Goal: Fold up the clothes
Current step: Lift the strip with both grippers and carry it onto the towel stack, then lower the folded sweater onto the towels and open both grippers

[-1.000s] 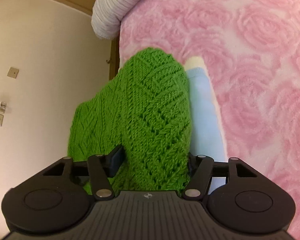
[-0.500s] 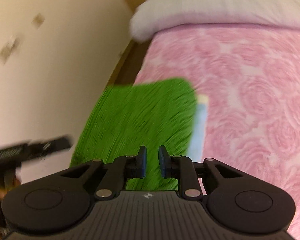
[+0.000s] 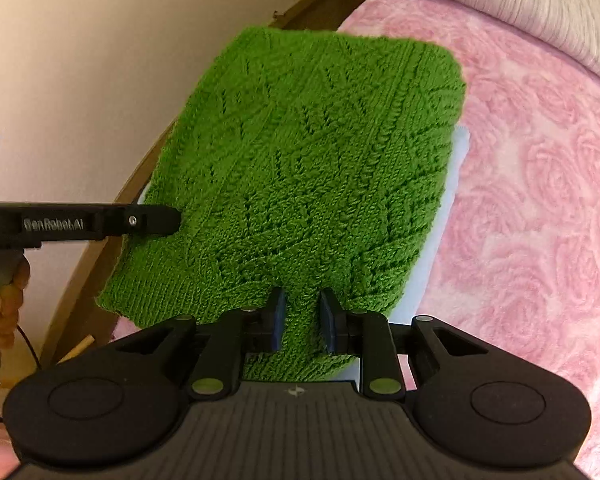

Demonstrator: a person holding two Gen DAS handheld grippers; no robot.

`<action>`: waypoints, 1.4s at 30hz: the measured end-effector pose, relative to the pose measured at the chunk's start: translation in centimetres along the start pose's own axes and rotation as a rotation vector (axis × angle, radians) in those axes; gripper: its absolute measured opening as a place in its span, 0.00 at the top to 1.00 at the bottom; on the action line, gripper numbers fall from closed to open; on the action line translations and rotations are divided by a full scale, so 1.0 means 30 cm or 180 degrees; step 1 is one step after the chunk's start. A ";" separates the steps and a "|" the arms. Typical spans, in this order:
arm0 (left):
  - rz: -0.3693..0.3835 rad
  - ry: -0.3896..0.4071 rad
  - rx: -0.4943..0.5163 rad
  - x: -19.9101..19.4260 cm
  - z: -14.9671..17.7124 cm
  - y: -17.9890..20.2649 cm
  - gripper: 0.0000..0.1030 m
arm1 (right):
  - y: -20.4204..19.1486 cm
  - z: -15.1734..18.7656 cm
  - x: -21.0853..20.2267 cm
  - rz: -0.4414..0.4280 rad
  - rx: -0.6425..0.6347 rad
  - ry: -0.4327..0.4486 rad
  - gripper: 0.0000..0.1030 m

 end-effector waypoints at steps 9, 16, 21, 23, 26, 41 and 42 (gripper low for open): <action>-0.0006 0.0267 0.0088 0.009 -0.185 0.101 0.68 | 0.104 -0.212 -0.098 0.0305 0.0271 0.0649 0.61; -0.0113 0.0158 0.0261 0.178 -0.222 0.051 0.97 | 0.195 -0.234 0.042 0.0387 0.0596 0.0596 0.77; -0.0159 0.0131 0.0230 0.115 -0.197 0.044 0.97 | 0.167 -0.219 0.062 0.0324 0.0506 0.0540 0.72; -0.0177 0.0120 0.0217 0.090 -0.186 0.041 0.97 | 0.155 -0.228 0.025 0.0252 0.0546 0.0559 0.71; -0.0185 0.0074 0.0200 0.037 -0.154 0.056 0.88 | 0.114 -0.214 -0.059 0.0167 0.0476 0.0572 0.71; -0.0636 0.0118 0.0138 -0.153 -0.013 0.148 0.50 | 0.039 -0.027 -0.129 -0.0040 0.0033 0.0301 0.43; -0.0673 0.0159 0.0123 -0.184 -0.013 0.163 0.49 | 0.045 -0.030 -0.157 -0.0045 0.0046 0.0355 0.38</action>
Point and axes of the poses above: each gripper's, at about its wrist camera, not at the fingertips, and x roughly the way its jaws point, y to its right, z to its underside, the point moved 10 cm from there along x, roughly the way its jaws point, and after that the axes turned 13 degrees about y, right-handed, at the moved point
